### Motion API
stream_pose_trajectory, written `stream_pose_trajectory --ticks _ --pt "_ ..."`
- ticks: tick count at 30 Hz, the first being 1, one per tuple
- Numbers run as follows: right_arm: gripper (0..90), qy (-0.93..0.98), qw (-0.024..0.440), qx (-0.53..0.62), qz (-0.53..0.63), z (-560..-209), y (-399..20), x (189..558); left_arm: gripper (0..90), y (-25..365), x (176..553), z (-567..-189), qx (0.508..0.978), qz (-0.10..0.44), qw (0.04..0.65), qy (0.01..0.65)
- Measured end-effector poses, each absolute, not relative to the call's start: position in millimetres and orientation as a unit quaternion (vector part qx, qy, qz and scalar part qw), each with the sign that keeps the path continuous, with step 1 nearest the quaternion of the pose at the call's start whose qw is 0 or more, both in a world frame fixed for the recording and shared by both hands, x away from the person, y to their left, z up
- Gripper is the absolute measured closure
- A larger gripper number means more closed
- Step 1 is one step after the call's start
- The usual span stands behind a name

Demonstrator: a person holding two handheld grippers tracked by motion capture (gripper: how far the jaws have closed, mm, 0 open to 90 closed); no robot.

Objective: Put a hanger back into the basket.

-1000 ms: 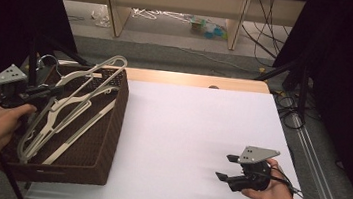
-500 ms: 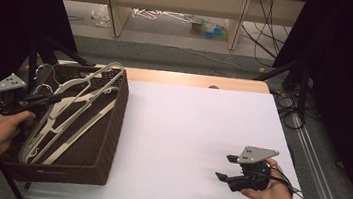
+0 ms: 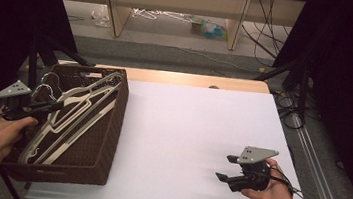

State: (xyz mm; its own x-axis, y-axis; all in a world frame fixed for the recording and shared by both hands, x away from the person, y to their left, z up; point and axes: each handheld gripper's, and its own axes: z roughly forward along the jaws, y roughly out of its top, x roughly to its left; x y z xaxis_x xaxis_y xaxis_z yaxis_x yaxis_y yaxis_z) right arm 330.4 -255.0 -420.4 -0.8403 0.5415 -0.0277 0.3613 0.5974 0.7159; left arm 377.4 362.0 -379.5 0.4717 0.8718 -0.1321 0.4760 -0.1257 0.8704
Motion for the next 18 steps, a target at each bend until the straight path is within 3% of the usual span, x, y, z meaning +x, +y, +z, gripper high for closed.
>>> stream_pose_trajectory --ticks 13,18 --pt "32.2 0.886 0.121 0.253 0.368 -421.1 -254.9 330.5 84.4 352.1 388.8 -399.7 0.735 0.187 0.435 0.485" --pt "32.2 0.887 0.120 0.253 0.368 -421.4 -254.9 330.5 83.8 359.1 389.5 -402.5 0.718 0.190 0.436 0.507"
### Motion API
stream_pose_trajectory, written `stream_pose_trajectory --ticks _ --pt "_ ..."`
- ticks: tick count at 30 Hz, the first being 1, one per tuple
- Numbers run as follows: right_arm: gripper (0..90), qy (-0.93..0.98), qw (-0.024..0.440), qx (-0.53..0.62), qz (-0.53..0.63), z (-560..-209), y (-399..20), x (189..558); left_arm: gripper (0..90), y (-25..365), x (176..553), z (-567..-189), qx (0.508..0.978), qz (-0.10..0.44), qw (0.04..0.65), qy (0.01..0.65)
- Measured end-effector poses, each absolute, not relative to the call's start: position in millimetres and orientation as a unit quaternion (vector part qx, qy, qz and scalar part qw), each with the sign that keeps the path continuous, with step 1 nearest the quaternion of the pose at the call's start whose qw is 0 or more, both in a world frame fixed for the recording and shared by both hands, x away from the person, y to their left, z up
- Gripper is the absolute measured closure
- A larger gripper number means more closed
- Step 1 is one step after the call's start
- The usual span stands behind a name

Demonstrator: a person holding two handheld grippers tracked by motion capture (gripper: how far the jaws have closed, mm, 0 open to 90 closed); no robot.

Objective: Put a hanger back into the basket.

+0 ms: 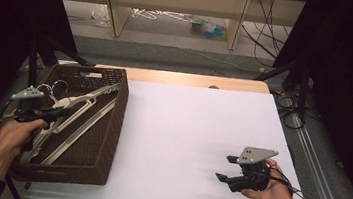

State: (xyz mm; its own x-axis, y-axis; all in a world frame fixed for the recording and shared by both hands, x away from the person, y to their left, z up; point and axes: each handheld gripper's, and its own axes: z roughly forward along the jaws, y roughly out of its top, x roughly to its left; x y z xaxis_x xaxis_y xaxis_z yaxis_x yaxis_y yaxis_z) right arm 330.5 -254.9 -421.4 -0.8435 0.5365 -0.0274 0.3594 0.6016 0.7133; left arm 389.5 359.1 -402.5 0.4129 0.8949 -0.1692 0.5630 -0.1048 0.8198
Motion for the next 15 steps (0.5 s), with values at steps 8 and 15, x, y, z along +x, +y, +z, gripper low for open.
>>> stream_pose_trajectory --ticks 8,15 --pt "32.2 0.888 0.120 0.250 0.367 -422.6 -255.0 330.5 80.6 367.3 394.0 -405.4 0.709 0.203 0.408 0.538" --pt "32.2 0.888 0.120 0.251 0.367 -423.0 -255.0 330.9 77.2 372.8 394.8 -407.8 0.709 0.227 0.365 0.558"
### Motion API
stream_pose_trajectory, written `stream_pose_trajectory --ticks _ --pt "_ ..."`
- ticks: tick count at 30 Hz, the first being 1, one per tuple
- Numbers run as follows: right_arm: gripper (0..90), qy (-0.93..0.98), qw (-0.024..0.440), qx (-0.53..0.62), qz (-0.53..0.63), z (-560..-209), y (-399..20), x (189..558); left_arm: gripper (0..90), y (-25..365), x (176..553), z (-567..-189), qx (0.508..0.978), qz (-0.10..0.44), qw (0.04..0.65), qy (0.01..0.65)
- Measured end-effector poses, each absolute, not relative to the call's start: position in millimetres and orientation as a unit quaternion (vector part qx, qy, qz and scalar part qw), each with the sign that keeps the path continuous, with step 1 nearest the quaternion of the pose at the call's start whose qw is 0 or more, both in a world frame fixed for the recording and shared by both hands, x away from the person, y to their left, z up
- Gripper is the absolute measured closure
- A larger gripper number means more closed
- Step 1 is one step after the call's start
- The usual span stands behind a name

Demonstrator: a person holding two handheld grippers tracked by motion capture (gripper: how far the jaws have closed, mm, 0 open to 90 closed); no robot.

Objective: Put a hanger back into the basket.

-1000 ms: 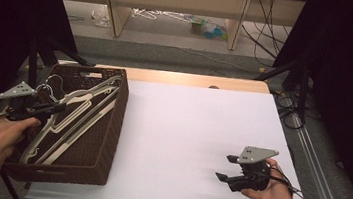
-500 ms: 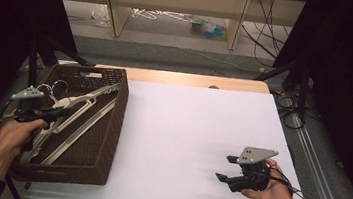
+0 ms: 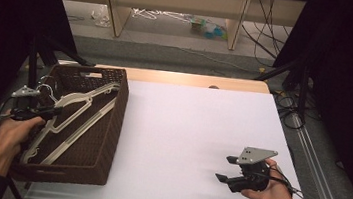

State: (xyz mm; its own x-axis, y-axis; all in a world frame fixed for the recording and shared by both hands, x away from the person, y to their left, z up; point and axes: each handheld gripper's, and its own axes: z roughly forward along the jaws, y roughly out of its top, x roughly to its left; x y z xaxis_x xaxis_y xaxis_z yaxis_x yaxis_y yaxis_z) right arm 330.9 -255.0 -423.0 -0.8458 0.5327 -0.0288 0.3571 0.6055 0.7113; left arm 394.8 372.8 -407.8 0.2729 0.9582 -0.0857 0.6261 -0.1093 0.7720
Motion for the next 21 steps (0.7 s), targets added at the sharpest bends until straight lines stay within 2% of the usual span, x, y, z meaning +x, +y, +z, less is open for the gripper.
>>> stream_pose_trajectory --ticks 13,21 --pt "32.2 0.890 0.115 0.252 0.363 -424.3 -254.2 329.7 71.1 381.9 394.6 -413.8 0.717 0.240 0.320 0.571" --pt "31.8 0.889 0.115 0.252 0.364 -424.6 -254.0 330.2 65.7 389.2 392.7 -415.0 0.705 0.247 0.319 0.584"
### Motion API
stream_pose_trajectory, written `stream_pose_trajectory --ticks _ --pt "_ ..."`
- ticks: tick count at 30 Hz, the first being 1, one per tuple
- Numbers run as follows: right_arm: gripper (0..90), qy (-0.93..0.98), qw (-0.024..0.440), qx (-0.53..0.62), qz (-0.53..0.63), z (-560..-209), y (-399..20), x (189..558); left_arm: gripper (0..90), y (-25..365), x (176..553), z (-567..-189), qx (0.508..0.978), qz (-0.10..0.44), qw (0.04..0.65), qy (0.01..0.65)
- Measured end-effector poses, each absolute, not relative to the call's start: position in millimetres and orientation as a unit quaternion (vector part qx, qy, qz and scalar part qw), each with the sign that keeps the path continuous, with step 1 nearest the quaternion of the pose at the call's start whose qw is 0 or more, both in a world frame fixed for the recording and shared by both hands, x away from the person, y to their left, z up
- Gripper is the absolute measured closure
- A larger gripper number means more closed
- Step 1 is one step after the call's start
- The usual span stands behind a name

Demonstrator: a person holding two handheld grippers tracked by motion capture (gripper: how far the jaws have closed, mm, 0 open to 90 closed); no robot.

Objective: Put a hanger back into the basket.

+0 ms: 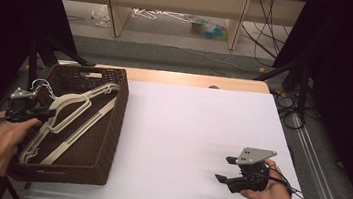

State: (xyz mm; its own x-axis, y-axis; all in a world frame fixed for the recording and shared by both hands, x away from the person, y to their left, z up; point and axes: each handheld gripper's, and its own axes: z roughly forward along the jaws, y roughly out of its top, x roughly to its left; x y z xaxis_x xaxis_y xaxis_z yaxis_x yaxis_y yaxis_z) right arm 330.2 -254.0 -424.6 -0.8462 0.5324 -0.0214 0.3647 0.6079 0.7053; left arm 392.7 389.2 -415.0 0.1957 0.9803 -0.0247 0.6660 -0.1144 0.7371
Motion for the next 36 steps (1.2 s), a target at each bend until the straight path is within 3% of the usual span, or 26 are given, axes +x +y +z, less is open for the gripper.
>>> stream_pose_trajectory --ticks 16,36 --pt "31.0 0.880 0.132 0.255 0.378 -423.2 -254.3 331.6 48.2 360.9 379.0 -393.3 0.680 0.265 0.412 0.545" --pt "24.1 0.863 0.143 0.273 0.401 -421.3 -252.4 330.5 30.4 278.1 351.4 -367.6 0.709 0.235 0.494 0.445"
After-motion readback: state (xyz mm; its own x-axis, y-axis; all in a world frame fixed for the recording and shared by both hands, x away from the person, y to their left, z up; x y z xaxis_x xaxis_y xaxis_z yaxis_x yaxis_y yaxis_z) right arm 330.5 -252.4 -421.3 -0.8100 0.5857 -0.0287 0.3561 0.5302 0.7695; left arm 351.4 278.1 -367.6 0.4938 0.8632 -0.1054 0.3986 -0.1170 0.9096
